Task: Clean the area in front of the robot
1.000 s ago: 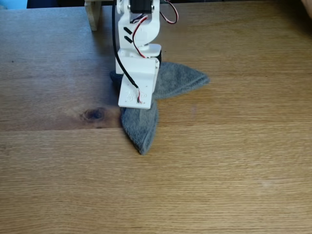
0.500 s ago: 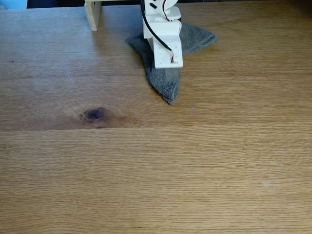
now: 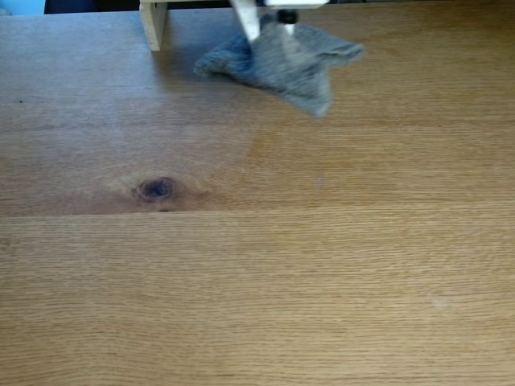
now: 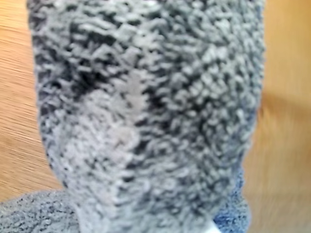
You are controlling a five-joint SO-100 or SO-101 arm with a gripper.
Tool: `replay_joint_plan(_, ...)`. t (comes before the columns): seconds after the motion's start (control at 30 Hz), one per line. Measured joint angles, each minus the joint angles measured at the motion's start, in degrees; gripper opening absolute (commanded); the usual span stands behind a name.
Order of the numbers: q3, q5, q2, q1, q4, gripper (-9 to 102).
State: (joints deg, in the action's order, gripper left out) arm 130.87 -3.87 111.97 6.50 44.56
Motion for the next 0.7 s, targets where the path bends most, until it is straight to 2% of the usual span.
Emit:
replay_joint_plan(0.23,-15.82,-0.18,-24.79,9.32,-6.68,0)
replay_joint_plan(0.47,-37.79,4.31,-57.66,10.81,-8.79,0)
replay_joint_plan(0.7,-52.56,8.35,-67.85,8.61,-7.56,0)
